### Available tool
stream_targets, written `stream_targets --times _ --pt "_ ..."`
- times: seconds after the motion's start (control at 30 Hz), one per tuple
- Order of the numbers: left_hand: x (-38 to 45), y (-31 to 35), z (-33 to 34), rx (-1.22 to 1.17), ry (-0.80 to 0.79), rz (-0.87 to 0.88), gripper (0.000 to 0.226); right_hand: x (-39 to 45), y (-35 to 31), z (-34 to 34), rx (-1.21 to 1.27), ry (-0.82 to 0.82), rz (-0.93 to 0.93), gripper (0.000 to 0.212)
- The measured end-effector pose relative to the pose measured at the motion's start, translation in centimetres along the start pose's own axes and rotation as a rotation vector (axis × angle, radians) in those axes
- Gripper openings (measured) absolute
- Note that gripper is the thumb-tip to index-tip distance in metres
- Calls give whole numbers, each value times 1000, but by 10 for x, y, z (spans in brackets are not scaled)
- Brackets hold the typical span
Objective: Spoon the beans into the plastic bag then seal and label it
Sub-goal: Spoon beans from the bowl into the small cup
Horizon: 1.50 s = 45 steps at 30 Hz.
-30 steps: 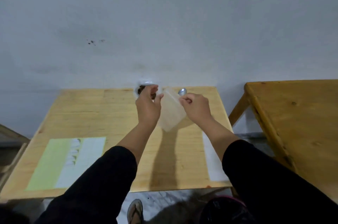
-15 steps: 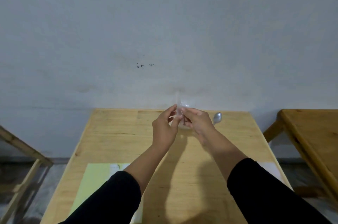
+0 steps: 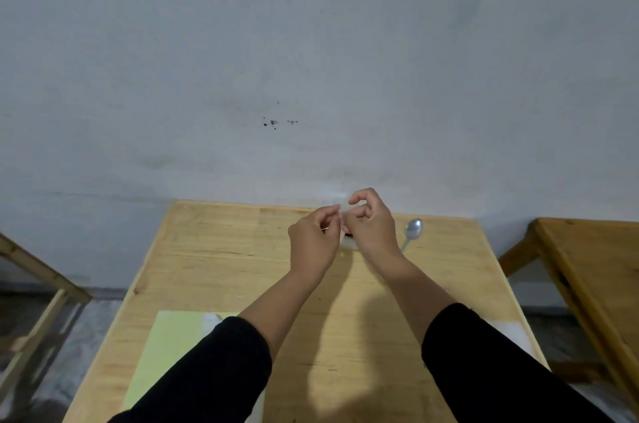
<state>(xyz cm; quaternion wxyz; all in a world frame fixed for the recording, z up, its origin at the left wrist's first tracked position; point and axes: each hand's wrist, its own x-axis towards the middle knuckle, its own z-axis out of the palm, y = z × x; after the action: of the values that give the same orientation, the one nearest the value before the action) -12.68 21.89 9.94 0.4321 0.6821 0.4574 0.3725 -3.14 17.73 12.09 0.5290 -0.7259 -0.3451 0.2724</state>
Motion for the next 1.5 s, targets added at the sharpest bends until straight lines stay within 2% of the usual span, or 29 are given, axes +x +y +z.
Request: stream_targets --times 0.1,0.23,0.4,0.53,0.63,0.7,0.77,0.83,0.9,0.93,1.0,1.1,1.17,1.3,1.43,1.5 --pt "2 4 7 50 44 17 20 5 2 0 -77 14 -64 23" --pt "2 8 17 69 94 7 18 15 8 -5 -76 1 -21 11" --pt "-5 4 26 116 95 1 15 20 16 -16 -113 -14 69 22" --pt "5 6 20 137 238 -62 15 14 25 -19 -171 -25 69 31" --pt "6 7 20 124 272 -85 13 16 24 -18 -195 -51 61 32" --pt "1 4 19 94 211 -51 11 20 20 -19 -238 -101 40 38" --pt "-3 -5 12 42 43 17 22 24 19 -22 -237 -159 34 42" --pt "-3 -17 0 46 -167 71 57 26 20 -28 -179 -223 88 43" --pt "-1 -27 -10 156 -338 115 97 25 21 -32 -151 -318 123 42" --pt "0 -30 -13 210 -398 147 111 25 22 -32 -165 -372 123 42" --pt "3 -36 -16 270 -466 223 125 24 24 -29 -212 -477 96 43" --pt "3 -41 -14 302 -486 275 125 24 27 -26 -231 -573 48 41" --pt "1 -45 -13 309 -442 276 118 24 28 -25 -249 -591 25 38" --pt "-3 -58 -14 325 -367 278 96 25 36 -25 -258 -535 44 41" --pt "-3 -68 -8 340 -347 253 94 26 45 -22 -135 -520 122 32" --pt "-2 -72 -6 342 -292 211 94 28 56 -24 -19 -381 186 23"
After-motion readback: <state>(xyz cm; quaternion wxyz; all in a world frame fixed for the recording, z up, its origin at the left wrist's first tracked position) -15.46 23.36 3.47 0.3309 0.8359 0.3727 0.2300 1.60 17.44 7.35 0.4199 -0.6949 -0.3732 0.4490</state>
